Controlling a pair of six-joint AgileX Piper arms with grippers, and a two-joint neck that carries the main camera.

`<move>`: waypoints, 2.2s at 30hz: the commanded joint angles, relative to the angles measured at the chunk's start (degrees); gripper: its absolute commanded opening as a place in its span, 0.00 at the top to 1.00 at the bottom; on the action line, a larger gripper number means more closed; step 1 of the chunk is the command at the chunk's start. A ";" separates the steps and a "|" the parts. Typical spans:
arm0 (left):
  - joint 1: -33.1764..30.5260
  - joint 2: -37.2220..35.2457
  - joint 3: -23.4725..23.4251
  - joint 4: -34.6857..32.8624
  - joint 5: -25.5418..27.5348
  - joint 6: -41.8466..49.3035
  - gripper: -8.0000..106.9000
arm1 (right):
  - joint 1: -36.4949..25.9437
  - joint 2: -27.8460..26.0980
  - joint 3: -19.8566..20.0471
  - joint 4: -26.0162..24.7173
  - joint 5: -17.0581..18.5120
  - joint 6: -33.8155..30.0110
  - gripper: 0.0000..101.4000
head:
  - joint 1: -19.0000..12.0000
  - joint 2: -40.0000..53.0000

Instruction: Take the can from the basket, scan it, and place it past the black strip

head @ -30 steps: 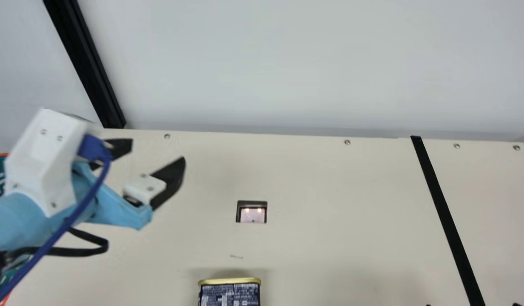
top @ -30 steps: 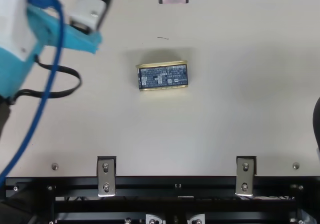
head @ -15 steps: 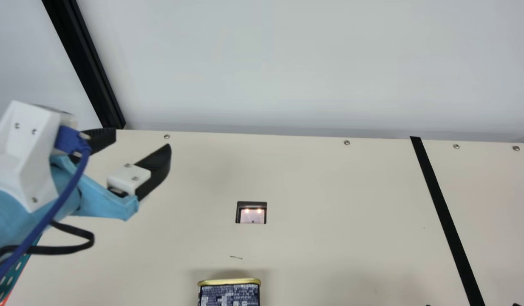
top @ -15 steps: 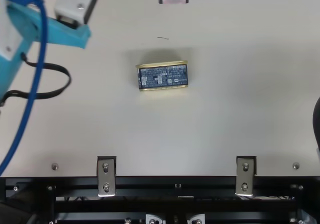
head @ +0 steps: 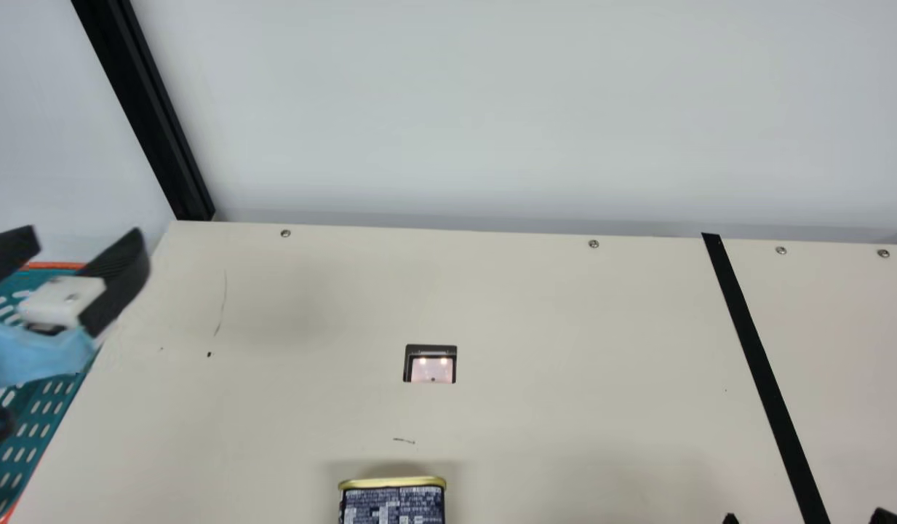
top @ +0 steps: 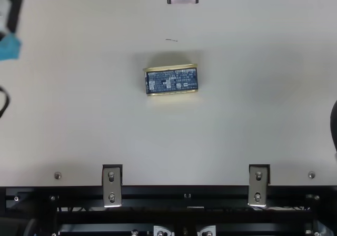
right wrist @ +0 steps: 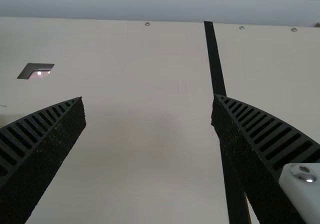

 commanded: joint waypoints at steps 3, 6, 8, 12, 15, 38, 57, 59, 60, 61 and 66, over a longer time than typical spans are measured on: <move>1.53 -2.01 1.56 0.00 0.51 -0.53 0.15 | 2.38 6.50 -3.46 -0.75 -3.20 -0.53 0.00 | -0.70 -0.21; 2.46 -3.91 2.87 0.00 0.79 -0.70 0.15 | 4.42 11.13 -6.42 -1.14 -5.09 -1.23 0.00 | -0.70 -0.21; 2.46 -4.00 2.76 0.00 0.69 -0.70 0.15 | 5.97 14.23 -8.34 -1.08 -6.12 -2.06 0.00 | -0.70 -0.21; 2.46 -4.00 2.76 0.00 0.80 -0.70 0.15 | 9.45 19.98 -12.14 -0.53 -7.12 -4.30 0.00 | -0.70 -0.21; 2.46 -4.00 2.76 0.00 0.80 -0.70 0.15 | 12.13 23.86 -14.88 -0.02 -7.30 -6.04 0.00 | -0.70 -0.21; 2.46 -4.00 2.76 0.00 0.80 -0.70 0.15 | 31.45 50.96 -33.58 1.29 0.74 -18.90 0.00 | -0.70 -0.21; 2.46 -4.00 2.76 0.00 0.80 -0.70 0.15 | 46.01 68.81 -48.37 -4.62 17.63 -25.56 0.00 | -0.70 -0.21; 2.46 -4.00 2.76 0.00 0.80 -0.70 0.15 | 47.17 70.42 -50.09 -4.92 19.55 -26.52 0.00 | -0.70 -0.21; 2.46 -4.00 2.76 0.00 0.80 -0.70 0.15 | 47.72 71.18 -50.87 -5.04 20.43 -27.00 0.00 | -0.70 -0.21; 2.46 -4.00 2.76 0.00 0.80 -0.70 0.15 | 48.27 71.96 -51.68 -5.18 21.29 -27.44 0.00 | -0.70 -0.21; 2.46 -4.00 2.76 0.00 0.80 -0.70 0.15 | 50.65 75.59 -55.33 -5.85 25.03 -29.59 0.00 | -0.70 -0.21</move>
